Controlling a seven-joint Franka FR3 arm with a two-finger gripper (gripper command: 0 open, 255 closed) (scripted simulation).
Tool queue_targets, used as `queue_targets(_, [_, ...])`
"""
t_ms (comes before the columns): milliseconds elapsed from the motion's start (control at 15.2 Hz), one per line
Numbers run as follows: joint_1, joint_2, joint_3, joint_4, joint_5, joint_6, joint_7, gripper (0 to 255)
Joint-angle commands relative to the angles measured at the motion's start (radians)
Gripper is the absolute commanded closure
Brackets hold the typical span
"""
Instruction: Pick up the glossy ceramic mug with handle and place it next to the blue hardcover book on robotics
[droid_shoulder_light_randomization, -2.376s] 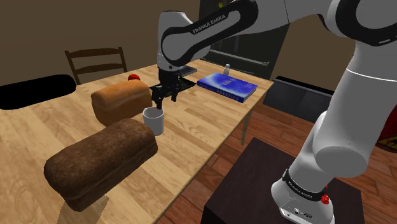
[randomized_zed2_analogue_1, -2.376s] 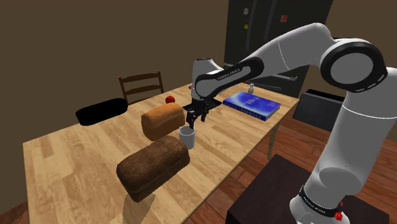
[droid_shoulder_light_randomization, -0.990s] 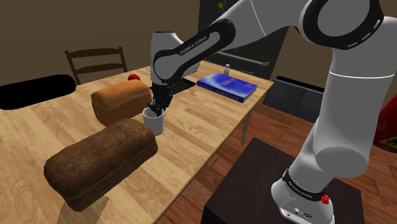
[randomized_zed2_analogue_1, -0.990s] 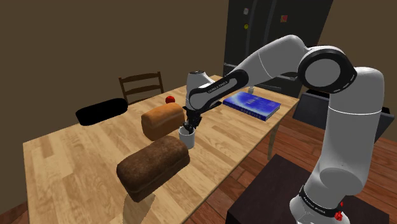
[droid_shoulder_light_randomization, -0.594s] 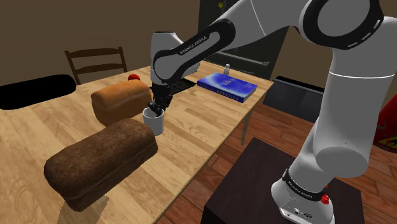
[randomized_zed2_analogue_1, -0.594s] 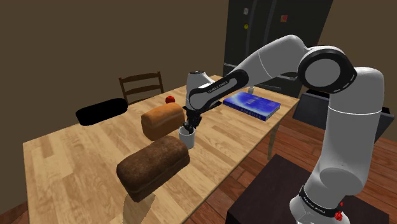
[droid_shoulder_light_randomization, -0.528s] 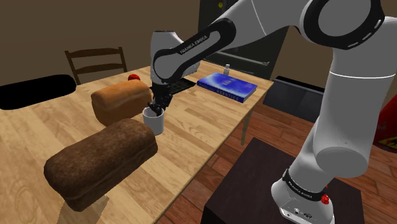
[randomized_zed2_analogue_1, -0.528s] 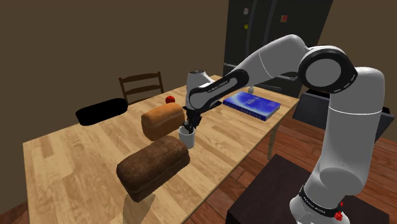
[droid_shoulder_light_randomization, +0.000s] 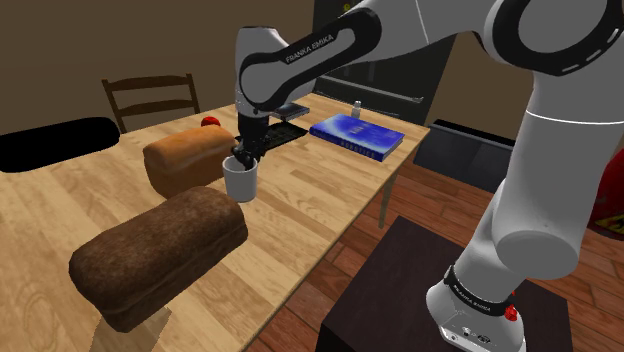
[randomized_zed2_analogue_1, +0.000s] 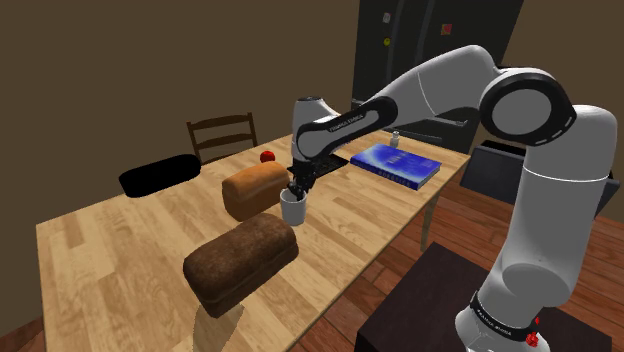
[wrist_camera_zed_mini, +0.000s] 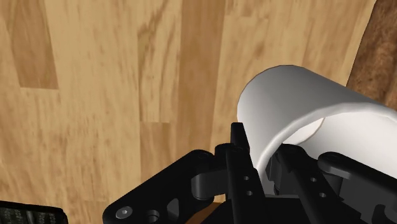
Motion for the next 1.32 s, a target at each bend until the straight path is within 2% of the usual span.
queue_targets(0, [-0.001, -0.009, 0.000, 0.017, 0.001, -0.026, -0.001, 255])
queue_targets(1254, [-0.004, -0.074, 0.002, 0.192, 0.010, -0.266, 0.003, 255])
